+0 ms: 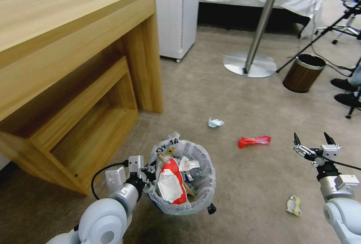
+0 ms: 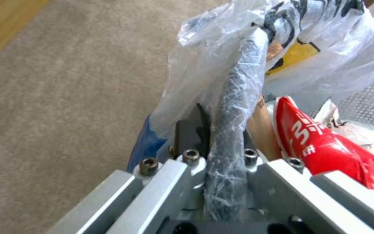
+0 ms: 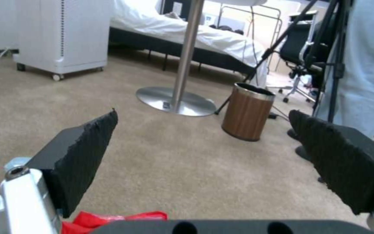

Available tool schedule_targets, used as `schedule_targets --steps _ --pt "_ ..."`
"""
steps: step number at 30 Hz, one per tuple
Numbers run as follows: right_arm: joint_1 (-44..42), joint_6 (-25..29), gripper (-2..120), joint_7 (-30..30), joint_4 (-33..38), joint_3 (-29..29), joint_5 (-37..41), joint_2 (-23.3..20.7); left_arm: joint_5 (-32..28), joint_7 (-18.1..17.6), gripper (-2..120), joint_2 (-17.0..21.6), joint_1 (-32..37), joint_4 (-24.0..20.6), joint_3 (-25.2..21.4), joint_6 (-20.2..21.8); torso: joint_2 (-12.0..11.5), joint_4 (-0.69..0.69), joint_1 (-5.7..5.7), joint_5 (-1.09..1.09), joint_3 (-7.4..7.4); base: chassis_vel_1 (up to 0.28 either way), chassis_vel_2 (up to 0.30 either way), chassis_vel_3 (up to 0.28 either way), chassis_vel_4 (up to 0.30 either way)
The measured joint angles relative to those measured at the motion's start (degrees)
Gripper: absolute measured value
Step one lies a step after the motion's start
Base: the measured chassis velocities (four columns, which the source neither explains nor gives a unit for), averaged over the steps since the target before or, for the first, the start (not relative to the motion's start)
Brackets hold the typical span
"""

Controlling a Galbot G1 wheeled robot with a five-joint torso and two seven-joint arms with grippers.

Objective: Pick up the trash bin and place the garbage on the floor into it.

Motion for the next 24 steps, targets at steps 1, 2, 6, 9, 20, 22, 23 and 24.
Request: schedule_targets --steps 1,2,6,9,20,22,23,24 --pt "0.03 0.6 100 0.12 0.05 -0.5 0.0 0.06 -0.09 0.0 0 -0.09 0.11 0.0 -0.05 0.0 0.0 0.01 0.0 0.0 0.0 0.0 0.0 0.0 0.0" --pt "0.03 0.6 100 0.12 0.05 -0.5 0.0 0.06 -0.09 0.0 0 -0.09 0.11 0.0 -0.05 0.0 0.0 0.01 0.0 0.0 0.0 0.0 0.0 0.0 0.0" --pt "0.01 3.08 100 -0.97 0.07 -1.77 0.31 0.55 -0.32 0.0 0 -0.3 0.57 -0.14 -0.14 -0.01 0.0 0.04 0.0 0.0 0.0 0.0 0.0 0.0 0.0" --pt "0.04 3.38 100 -2.4 0.14 -2.61 1.26 1.05 -0.38 -0.09 0 -0.26 0.88 -0.36 -0.38 -0.09 0.0 0.03 0.0 0.0 0.0 0.0 0.0 0.0 0.0" --pt "0.61 4.06 100 -3.97 -0.71 -4.29 1.14 1.12 0.15 -0.14 0 -0.66 2.58 -0.48 -1.14 -0.21 0.0 0.03 0.0 0.0 0.0 0.0 0.0 0.0 0.0" --pt "0.62 4.06 100 -4.01 -0.64 -4.63 0.96 1.1 0.36 -0.13 0 -0.79 2.93 -0.59 -1.28 -0.21 0.0 0.03 0.0 0.0 0.0 0.0 0.0 0.0 0.0" --pt "0.62 4.06 100 -4.01 -0.64 -4.63 0.96 1.1 0.36 -0.13 0 -0.79 2.93 -0.59 -1.28 -0.21 0.0 0.03 0.0 0.0 0.0 0.0 0.0 0.0 0.0" --pt "0.62 4.07 100 -4.02 -0.6 -4.73 0.93 1.09 0.4 -0.13 0 -0.79 3.01 -0.63 -1.37 -0.21 0.0 0.03 0.0 0.0 0.0 0.0 0.0 0.0 0.0"
